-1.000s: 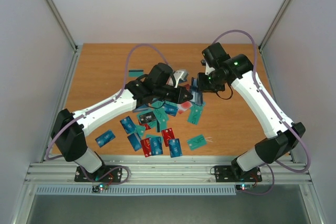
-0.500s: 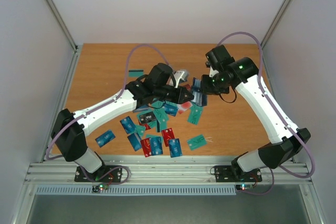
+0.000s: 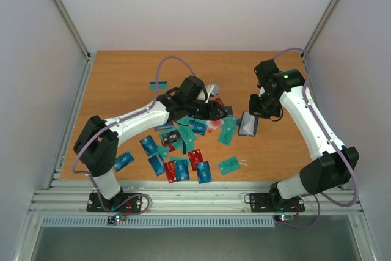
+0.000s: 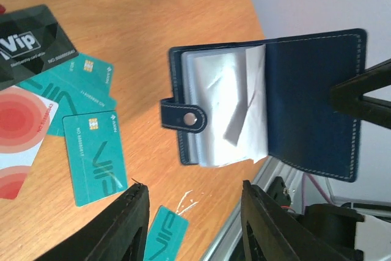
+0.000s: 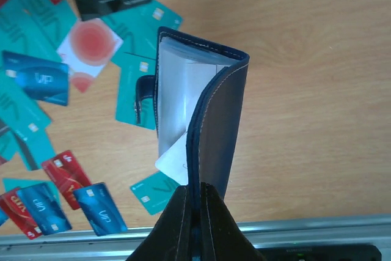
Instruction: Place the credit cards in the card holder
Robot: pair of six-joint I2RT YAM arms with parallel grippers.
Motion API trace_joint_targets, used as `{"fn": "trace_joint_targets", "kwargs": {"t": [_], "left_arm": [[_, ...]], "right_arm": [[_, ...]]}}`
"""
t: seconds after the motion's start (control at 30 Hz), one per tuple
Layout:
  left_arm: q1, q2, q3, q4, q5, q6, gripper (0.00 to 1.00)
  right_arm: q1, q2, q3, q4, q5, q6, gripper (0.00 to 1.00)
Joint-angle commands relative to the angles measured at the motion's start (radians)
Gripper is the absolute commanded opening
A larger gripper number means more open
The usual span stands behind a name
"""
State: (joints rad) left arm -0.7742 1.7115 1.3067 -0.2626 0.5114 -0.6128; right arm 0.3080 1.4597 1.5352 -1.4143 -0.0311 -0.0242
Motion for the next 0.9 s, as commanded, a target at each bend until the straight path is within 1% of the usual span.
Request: {"fn": "trace_joint_targets", "kwargs": {"t": [0.0,0.23,0.4,0.6,0.73,0.83,0.87], "left_arm": [[-0.004,0.061,-0.001,0.073,0.023,0.025,0.43],[-0.016,0.198,0.021,0.232,0.121,-0.027,0.39],[-0.05,0.283,0.084,0.249,0.126,-0.041,0.36],[-0.08,0.33,0.113,0.252,0.11,-0.044,0.32],[-0.106,0.365,0.136,0.248,0.12,-0.022,0.32],[-0.121,0.383,0.132,0.251,0.138,-0.024,0.32],[-0.127,0.387,0.13,0.285,0.151,-0.03,0.32]], "right_arm": [[-0.062,-0.006,-0.066,0.04,-0.035,-0.042,0.01],[-0.164,0.056,-0.17,0.172,-0.14,-0.143,0.01],[-0.243,0.094,-0.259,0.274,-0.251,-0.254,0.01],[-0.248,0.127,-0.384,0.367,-0.29,-0.357,0.01],[-0.248,0.139,-0.4,0.36,-0.319,-0.43,0.01],[-0.248,0.137,-0.407,0.356,-0.32,-0.456,0.01],[-0.248,0.137,-0.41,0.356,-0.323,-0.465,0.01]]}}
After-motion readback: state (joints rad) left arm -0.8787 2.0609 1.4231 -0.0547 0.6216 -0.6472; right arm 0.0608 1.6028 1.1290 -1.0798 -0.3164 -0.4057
